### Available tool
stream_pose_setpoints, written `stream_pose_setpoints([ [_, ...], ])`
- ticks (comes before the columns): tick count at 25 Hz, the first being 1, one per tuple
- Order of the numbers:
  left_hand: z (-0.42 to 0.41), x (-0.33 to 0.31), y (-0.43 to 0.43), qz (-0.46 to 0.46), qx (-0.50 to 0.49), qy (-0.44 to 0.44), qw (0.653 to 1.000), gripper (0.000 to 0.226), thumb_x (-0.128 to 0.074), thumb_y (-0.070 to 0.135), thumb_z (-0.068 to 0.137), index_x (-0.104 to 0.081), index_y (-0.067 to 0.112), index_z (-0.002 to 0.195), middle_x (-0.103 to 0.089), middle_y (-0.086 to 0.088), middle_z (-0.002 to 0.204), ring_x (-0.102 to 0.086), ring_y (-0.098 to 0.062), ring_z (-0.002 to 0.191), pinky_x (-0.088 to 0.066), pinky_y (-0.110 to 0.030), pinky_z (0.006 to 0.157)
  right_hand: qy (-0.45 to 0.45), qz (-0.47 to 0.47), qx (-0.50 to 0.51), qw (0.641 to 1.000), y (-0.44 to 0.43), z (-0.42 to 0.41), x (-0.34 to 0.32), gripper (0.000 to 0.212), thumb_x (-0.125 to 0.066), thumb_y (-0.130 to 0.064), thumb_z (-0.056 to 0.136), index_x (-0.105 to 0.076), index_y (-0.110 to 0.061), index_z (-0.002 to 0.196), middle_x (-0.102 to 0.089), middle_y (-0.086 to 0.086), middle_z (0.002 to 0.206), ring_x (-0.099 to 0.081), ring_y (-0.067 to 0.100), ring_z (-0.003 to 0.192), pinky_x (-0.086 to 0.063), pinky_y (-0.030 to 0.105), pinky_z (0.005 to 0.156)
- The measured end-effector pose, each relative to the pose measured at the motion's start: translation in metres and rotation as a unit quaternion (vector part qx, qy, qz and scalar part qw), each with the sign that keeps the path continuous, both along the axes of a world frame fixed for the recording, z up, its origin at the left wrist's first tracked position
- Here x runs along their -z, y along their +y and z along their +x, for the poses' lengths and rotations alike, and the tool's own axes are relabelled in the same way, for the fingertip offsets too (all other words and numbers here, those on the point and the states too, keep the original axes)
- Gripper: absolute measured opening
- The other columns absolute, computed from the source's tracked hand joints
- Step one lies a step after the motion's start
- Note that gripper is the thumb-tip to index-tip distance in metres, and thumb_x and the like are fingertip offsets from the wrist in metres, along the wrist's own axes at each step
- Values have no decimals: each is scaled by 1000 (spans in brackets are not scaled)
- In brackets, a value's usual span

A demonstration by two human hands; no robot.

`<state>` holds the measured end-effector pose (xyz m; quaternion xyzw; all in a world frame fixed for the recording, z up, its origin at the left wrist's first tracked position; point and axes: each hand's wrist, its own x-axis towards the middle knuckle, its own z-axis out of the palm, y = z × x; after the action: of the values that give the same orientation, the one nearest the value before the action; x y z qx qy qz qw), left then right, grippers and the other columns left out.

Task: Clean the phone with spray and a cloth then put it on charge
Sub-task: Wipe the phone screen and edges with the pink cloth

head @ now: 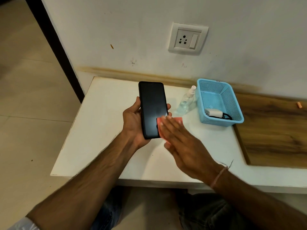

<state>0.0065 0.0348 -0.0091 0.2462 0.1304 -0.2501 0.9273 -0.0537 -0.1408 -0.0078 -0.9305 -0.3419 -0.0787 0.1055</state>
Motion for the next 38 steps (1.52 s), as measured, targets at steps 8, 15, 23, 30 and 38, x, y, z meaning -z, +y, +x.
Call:
stream_pose_setpoints([
  [8, -1, 0, -4, 23, 24, -11, 999, 77, -34, 60, 98, -55, -2, 139, -63, -21, 128, -64, -34, 107, -51, -44, 96, 35, 38, 42, 998, 50, 2, 0, 54, -21, -35, 104, -14, -11, 152, -7, 3, 161, 1, 15, 149, -9, 40, 122],
  [15, 0, -1, -6, 23, 19, -15, 999, 74, -33, 62, 98, -57, 6, 140, -63, -20, 130, -63, -35, 106, -52, -44, 94, 4, 0, 22, 1000, -2, -4, -5, 51, -29, -26, 103, -22, -7, 150, -18, 5, 160, -9, 20, 149, -21, 48, 118],
  [23, -3, -1, -6, 5, 28, -18, 999, 79, -31, 62, 98, -51, -1, 141, -66, -21, 121, -64, -34, 102, -53, -43, 92, 41, 38, 51, 997, 54, -4, -1, 55, -19, -39, 104, -18, -10, 151, -12, 3, 160, -3, 17, 149, -10, 43, 121],
  [30, -2, 3, -7, 7, 16, -23, 1000, 72, -33, 62, 99, -61, 7, 136, -66, -19, 126, -66, -34, 107, -54, -43, 94, 29, 26, 33, 999, 4, -1, -9, 53, -27, -30, 104, -18, -9, 152, -12, 2, 161, -4, 16, 149, -11, 41, 121],
  [38, -3, 6, -6, -3, 9, 0, 1000, 74, -40, 60, 97, -61, 0, 134, -65, -19, 128, -64, -35, 114, -50, -42, 100, 36, 37, 80, 995, 59, 14, -4, 56, -19, -36, 103, -12, -10, 152, -6, 4, 161, 4, 17, 149, -4, 41, 122],
])
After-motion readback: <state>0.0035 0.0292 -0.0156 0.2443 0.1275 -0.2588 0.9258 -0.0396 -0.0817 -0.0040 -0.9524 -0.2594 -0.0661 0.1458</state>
